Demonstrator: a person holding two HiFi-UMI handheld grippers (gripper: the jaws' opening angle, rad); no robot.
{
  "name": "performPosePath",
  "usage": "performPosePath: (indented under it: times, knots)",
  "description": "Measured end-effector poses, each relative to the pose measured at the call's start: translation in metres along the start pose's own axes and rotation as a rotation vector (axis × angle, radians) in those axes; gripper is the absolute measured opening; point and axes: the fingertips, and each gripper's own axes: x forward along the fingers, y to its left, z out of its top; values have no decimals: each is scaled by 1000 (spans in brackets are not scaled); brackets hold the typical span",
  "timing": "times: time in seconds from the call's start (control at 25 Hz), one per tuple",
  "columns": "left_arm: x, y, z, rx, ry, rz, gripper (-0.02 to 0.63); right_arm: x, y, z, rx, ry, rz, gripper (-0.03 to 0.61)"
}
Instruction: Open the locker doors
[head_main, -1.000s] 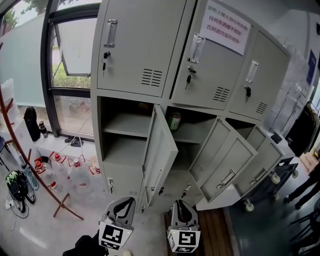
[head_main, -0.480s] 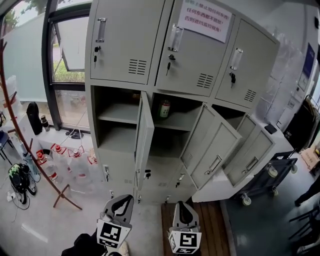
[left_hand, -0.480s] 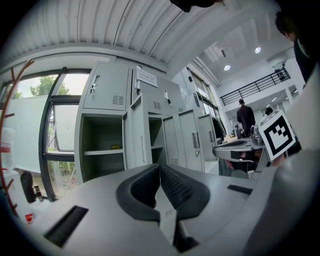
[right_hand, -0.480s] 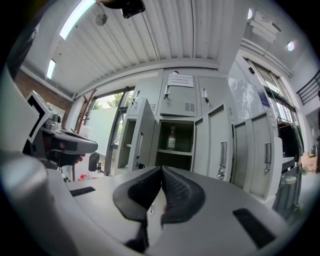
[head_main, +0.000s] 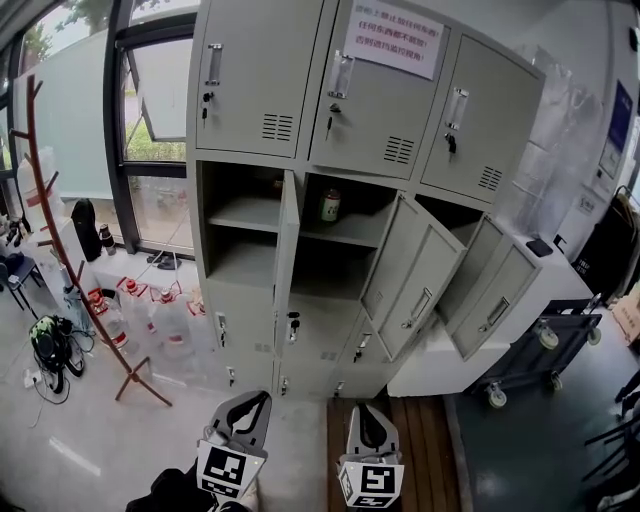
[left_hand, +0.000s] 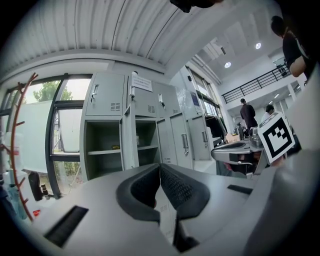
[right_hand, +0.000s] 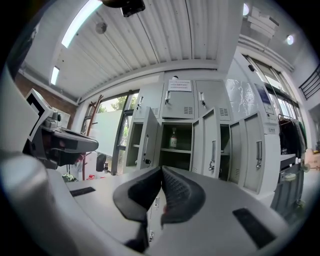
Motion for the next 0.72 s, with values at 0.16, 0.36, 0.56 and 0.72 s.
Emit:
performPosePath:
  times: [0.16,0.36,0.56,0.72]
  knots:
    - [-11,-11,1,3,-2,8,25,-14,0,-1,0,-3,7,15]
    - [-17,-15,5,5,-40,20,25,-24,1,0,-1,-9,11,15]
    - [-24,-19,6,5,-17,20,25,-30,1,1,-3,-13,9,15]
    - [-26,-21,8,2,-24,18,25,-32,1,2,-5,-15,6,15]
